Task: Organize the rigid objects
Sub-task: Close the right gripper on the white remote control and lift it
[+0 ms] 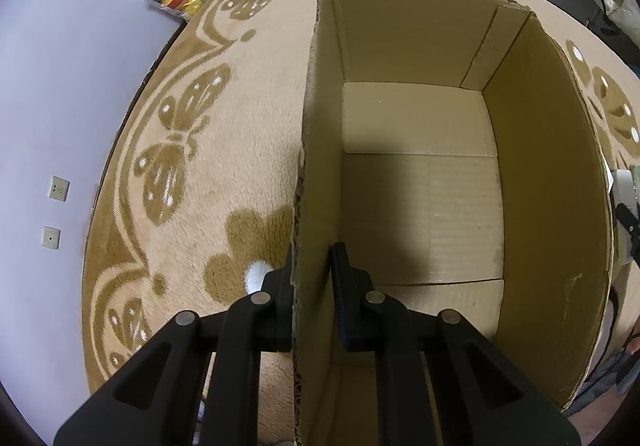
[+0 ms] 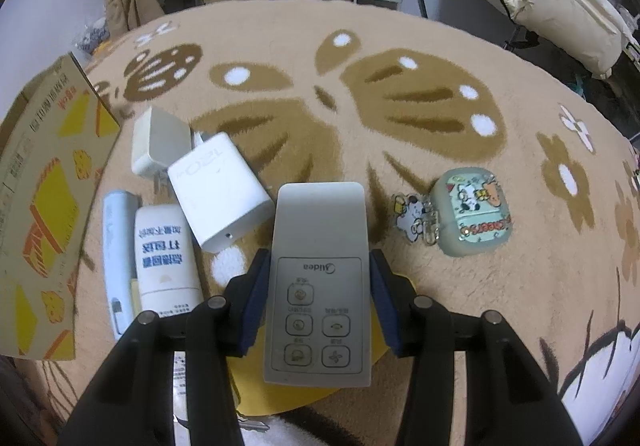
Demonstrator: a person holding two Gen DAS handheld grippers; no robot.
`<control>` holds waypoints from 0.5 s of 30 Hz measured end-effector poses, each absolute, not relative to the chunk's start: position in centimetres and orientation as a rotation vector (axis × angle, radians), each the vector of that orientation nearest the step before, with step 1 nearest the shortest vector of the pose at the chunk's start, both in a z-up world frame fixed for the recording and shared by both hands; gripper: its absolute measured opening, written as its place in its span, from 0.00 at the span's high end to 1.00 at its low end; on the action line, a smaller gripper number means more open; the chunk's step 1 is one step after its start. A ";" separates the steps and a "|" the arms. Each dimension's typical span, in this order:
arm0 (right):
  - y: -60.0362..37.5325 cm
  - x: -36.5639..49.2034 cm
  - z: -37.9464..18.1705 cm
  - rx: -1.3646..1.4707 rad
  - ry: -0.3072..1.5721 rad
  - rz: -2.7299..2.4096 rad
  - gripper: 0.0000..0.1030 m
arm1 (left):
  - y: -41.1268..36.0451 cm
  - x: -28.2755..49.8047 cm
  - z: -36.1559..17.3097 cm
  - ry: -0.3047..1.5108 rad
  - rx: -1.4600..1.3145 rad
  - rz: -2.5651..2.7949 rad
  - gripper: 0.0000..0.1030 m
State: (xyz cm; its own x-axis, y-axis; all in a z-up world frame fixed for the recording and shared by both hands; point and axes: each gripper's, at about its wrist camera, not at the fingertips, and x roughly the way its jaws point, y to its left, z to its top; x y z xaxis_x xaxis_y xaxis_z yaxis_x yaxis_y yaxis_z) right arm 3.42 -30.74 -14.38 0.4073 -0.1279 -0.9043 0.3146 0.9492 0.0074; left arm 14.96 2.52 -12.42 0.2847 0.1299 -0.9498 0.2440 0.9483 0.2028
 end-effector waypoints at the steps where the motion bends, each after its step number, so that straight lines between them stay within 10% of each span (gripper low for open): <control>1: -30.8 3.4 -14.2 0.188 1.110 -0.281 0.49 | 2.5 14.9 -12.4 1.287 0.338 -0.076 0.87; 15: -31.6 3.1 -10.2 0.270 0.963 -0.272 0.49 | 2.4 14.9 -12.3 1.286 0.342 -0.053 0.87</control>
